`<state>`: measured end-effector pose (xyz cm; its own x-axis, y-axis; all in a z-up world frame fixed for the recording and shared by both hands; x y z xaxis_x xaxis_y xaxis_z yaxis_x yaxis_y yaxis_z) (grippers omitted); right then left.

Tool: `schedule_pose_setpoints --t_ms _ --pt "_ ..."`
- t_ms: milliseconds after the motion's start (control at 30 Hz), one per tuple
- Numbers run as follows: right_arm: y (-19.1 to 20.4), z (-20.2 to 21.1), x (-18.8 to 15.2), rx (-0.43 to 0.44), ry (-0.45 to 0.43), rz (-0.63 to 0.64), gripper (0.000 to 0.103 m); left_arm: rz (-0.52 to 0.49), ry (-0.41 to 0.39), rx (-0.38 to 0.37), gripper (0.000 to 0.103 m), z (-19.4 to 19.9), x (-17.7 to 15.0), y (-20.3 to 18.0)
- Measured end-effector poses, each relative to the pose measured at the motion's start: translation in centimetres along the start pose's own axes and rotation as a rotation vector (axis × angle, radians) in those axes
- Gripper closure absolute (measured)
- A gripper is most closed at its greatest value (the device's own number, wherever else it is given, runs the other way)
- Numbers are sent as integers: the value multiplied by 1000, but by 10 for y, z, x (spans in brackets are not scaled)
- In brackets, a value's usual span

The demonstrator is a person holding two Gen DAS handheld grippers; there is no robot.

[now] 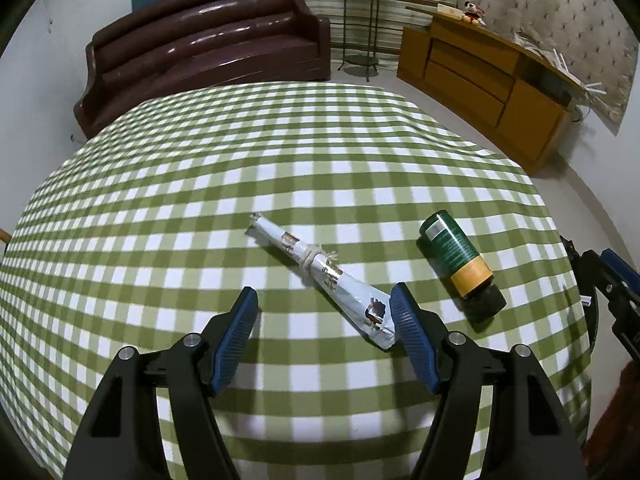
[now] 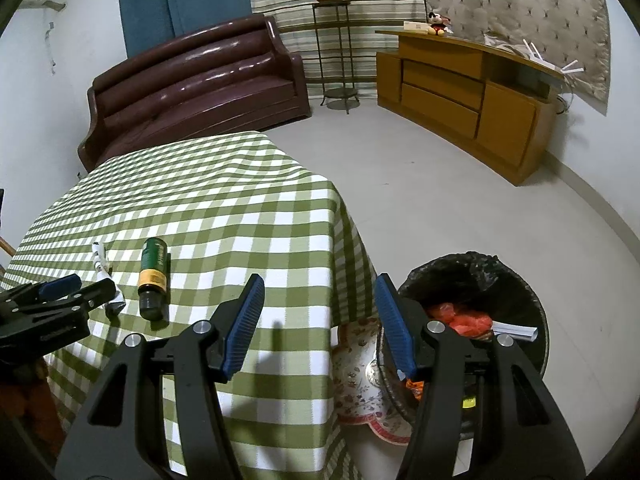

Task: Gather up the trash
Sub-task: 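Move both grippers back toward the green bottle and white paper on the table, then grasp the white paper tube with the left gripper while the right gripper grasps the green bottle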

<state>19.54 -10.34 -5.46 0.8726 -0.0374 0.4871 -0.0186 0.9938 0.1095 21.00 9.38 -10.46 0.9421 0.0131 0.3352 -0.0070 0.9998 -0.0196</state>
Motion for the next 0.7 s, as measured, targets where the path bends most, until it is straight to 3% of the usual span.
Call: schedule_pose_setpoints --t_ms 167,333,433,567,700 --pt "8 0 0 0 1 9 47 26 5 -51 36 6 -3 6" --pt "13 1 -1 1 1 18 47 58 18 -54 32 0 -1 9" --pt "17 2 -1 1 1 24 47 55 14 -43 45 -3 -2 11" --pt "25 3 -1 2 2 38 47 29 -6 -53 72 -1 -5 16" --pt "38 4 -2 9 3 53 47 13 -6 -77 77 2 -12 26"
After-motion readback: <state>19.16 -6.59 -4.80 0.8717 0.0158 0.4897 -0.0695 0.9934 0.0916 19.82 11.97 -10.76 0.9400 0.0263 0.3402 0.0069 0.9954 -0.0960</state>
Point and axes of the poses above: each gripper's, at about its wrist camera, not at the fingertips, and z roughly against the way its jaws point, y to its left, x to its top, the point moved 9 cm from there along -z, roughly the way its jaws point, and after that the axes turned 15 degrees about y, right-handed, at the moved point
